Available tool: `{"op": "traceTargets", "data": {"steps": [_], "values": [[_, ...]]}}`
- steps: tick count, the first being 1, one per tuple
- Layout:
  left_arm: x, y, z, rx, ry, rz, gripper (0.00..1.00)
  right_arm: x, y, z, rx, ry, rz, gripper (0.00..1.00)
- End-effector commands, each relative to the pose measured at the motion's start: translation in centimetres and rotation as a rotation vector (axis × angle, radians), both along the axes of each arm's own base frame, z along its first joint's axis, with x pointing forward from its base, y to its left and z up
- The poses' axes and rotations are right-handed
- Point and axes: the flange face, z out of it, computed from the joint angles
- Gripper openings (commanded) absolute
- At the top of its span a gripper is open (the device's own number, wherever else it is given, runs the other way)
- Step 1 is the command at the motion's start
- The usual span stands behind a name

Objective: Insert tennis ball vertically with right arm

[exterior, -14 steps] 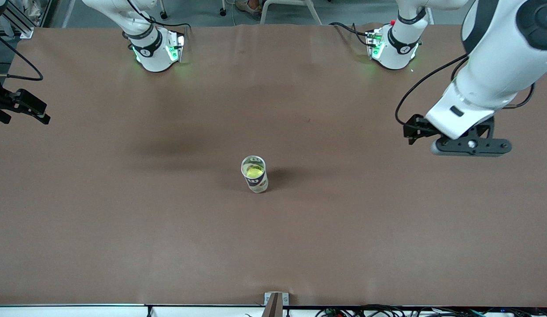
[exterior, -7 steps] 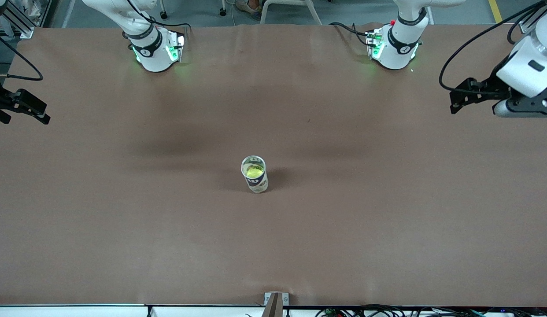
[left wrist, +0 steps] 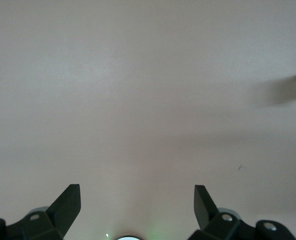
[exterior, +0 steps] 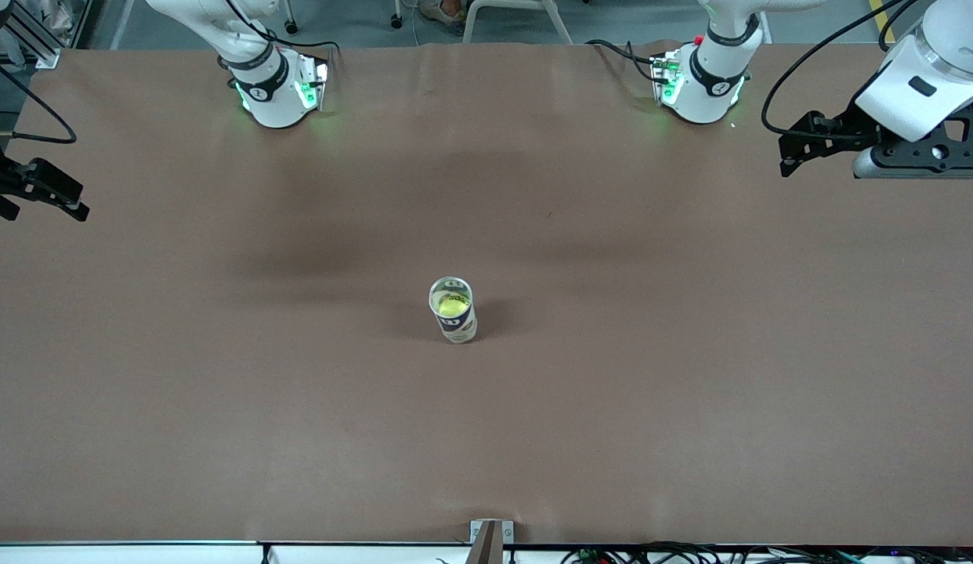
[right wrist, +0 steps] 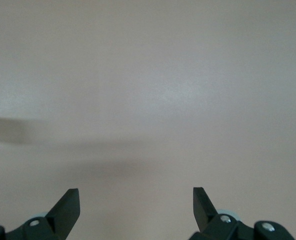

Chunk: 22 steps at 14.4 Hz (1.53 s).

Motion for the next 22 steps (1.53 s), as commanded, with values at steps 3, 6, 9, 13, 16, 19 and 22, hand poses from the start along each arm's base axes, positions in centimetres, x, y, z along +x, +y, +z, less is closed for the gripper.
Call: {"op": "traceTargets", "data": {"steps": [3, 6, 9, 13, 16, 19, 22], "values": [[-0.2, 1.1, 0.2, 0.000, -0.006, -0.003, 1.00, 0.0, 0.0, 0.5, -0.014, -0.010, 0.000, 1.00], [0.1, 3.4, 0.4, -0.001, -0.009, -0.023, 1.00, 0.0, 0.1, 0.5, -0.012, -0.009, 0.001, 1.00], [0.1, 3.6, 0.7, 0.002, -0.014, -0.002, 1.00, 0.0, 0.6, 0.5, -0.007, -0.003, 0.007, 1.00], [0.1, 4.2, 0.9, 0.011, -0.020, 0.009, 1.00, 0.0, 0.5, 0.5, -0.008, -0.003, 0.006, 1.00], [0.3, 3.9, 0.8, 0.013, -0.017, 0.002, 1.00, 0.0, 0.4, 0.7, -0.009, -0.010, 0.004, 1.00], [1.2, 4.1, 1.0, 0.015, -0.025, -0.002, 1.00, 0.0, 0.4, 0.8, -0.009, -0.010, 0.005, 1.00], [1.9, 4.2, 1.6, 0.012, -0.039, 0.000, 1.00, 0.0, 0.4, 0.8, -0.009, -0.012, 0.005, 1.00]]}}
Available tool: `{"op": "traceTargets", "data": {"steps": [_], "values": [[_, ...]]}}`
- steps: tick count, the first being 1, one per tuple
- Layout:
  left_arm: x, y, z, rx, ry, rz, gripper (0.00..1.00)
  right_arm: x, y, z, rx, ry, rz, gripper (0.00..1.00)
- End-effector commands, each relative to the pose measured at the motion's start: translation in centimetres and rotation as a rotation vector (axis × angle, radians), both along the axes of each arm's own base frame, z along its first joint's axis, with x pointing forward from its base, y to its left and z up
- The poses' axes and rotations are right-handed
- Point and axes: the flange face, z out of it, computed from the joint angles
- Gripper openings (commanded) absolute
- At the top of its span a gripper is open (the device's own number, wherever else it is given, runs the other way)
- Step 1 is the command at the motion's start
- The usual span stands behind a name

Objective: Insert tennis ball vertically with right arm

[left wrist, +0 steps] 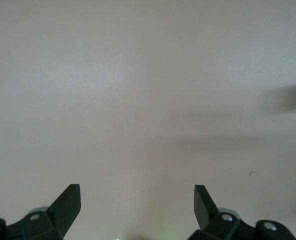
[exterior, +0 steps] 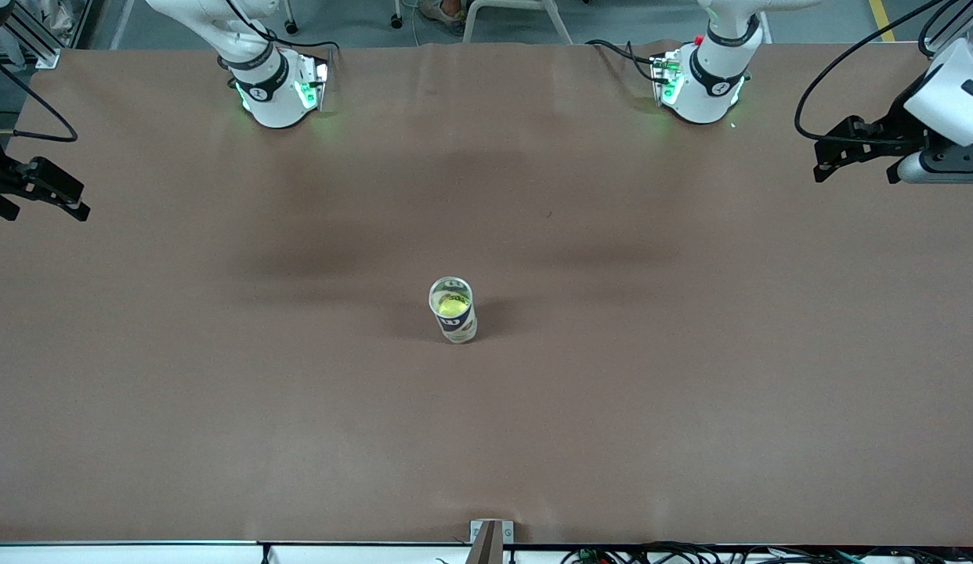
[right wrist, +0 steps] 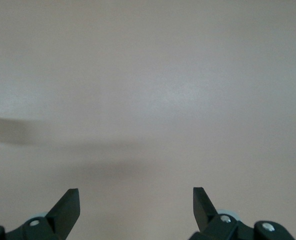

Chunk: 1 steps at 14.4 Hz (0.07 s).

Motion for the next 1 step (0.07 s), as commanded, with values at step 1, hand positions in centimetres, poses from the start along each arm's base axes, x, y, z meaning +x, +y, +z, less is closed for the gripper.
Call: {"op": "traceTargets", "data": {"steps": [1], "values": [[1.03, 0.25, 0.87, 0.011, -0.019, -0.003, 1.00, -0.05, -0.13, 0.40, -0.008, -0.003, -0.005, 1.00]]}}
